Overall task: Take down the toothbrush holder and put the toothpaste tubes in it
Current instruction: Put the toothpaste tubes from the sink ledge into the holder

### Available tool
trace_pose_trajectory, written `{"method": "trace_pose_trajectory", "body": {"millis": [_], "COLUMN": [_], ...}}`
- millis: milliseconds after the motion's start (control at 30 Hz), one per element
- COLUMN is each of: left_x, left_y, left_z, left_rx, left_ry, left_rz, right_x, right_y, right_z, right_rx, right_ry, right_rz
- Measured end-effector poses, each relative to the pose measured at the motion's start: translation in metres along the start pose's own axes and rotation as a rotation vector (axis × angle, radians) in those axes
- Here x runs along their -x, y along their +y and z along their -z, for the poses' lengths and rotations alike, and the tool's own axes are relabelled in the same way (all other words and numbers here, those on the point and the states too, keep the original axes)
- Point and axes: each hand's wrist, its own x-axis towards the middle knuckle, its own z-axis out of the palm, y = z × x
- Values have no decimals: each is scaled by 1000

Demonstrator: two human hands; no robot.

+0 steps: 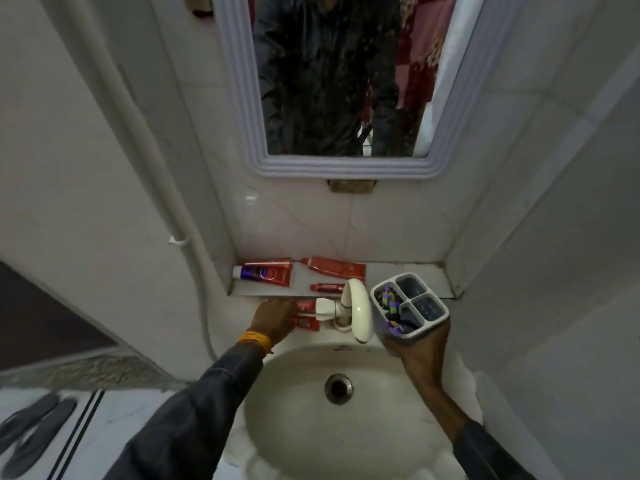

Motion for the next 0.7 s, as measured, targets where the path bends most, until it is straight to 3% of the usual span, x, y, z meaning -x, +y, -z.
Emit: {"method": "trace_pose_trajectory", "body": {"millis": [133, 300, 400, 533, 600, 700], "left_x": [-13, -17, -8, 2, 3, -6], "left_y": [-2, 4, 0, 14, 33, 74], "left_z": [-20, -10, 7, 66, 103, 139], "left_rx": [-129, -118, 77, 470, 639, 797], "left_ry": [15, -86, -15, 218, 347, 399], "left_rz": [-28, -19, 61, 99, 61, -76], "right_x": [7, 17, 21, 17, 15, 15], "right_y": [-8, -10, -18, -6, -5, -6], "right_z": [1, 1, -2, -2, -2, -4], "right_rx": [-89, -137, -155, -139, -156, -120], "right_ry": [-25, 5, 15, 16, 4, 37], "right_rz": [26, 39, 76, 73, 30, 16]}}
